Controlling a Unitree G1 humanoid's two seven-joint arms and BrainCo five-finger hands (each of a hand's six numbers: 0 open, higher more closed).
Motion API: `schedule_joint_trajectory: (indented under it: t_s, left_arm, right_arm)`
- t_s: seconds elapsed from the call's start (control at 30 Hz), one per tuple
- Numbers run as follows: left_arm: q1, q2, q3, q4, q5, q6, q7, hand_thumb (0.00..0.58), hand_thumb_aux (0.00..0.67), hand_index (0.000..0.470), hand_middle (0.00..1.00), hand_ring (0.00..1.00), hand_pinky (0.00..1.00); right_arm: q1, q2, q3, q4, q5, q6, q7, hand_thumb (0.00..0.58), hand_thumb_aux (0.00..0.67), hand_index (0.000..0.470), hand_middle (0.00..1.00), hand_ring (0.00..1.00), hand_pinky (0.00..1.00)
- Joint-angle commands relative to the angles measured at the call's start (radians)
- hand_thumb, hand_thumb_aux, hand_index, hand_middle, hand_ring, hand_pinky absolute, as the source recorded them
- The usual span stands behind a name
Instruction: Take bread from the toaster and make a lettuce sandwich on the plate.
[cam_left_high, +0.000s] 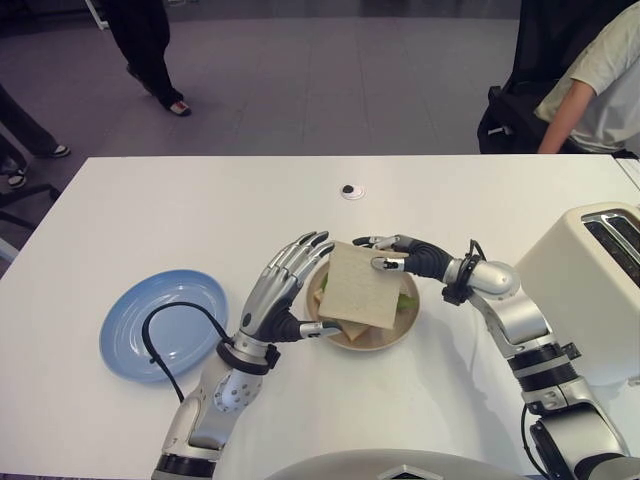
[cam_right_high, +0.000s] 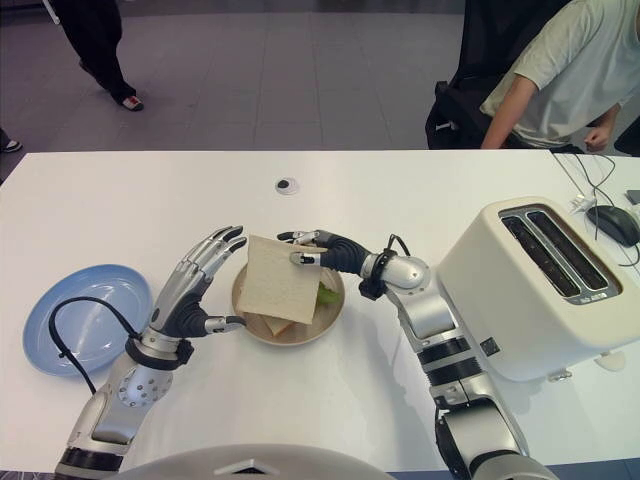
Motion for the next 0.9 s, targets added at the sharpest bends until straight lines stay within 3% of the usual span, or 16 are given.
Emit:
schedule_joint_trajectory:
  t_s: [0.03,0.4,0.9]
  left_arm:
    - [-0.008,0.020,-0.023,0.016,0.053,-0.013,0.006,0.000,0.000,0.000,0.00,0.00,0.00]
    - [-0.007,0.056,-0.077,0.011,0.174,-0.022,0.014,0.000,0.000,0.000,0.00,0.00,0.00]
    - [-0.087,0.135,-0.226,0.163,0.396,0.055,-0.015,0.000,0.000,0.000,0.00,0.00,0.00]
  right_arm:
    - [-0.020,-0.008,0.024,0.024,-0.105,-0.062,-0.035,0.580,0.670,0.470,0.00,0.00,0.00]
    - [0.022,-0.039,0.058,-0.046,-0.319,-0.197,-0.117,0.580,0.670,0.470,0.00,0.00,0.00]
    - [0.016,-0.032,0.076,0.047,-0.418,-0.241,-0.168,0.580,0.670,0.470,0.00,0.00,0.00]
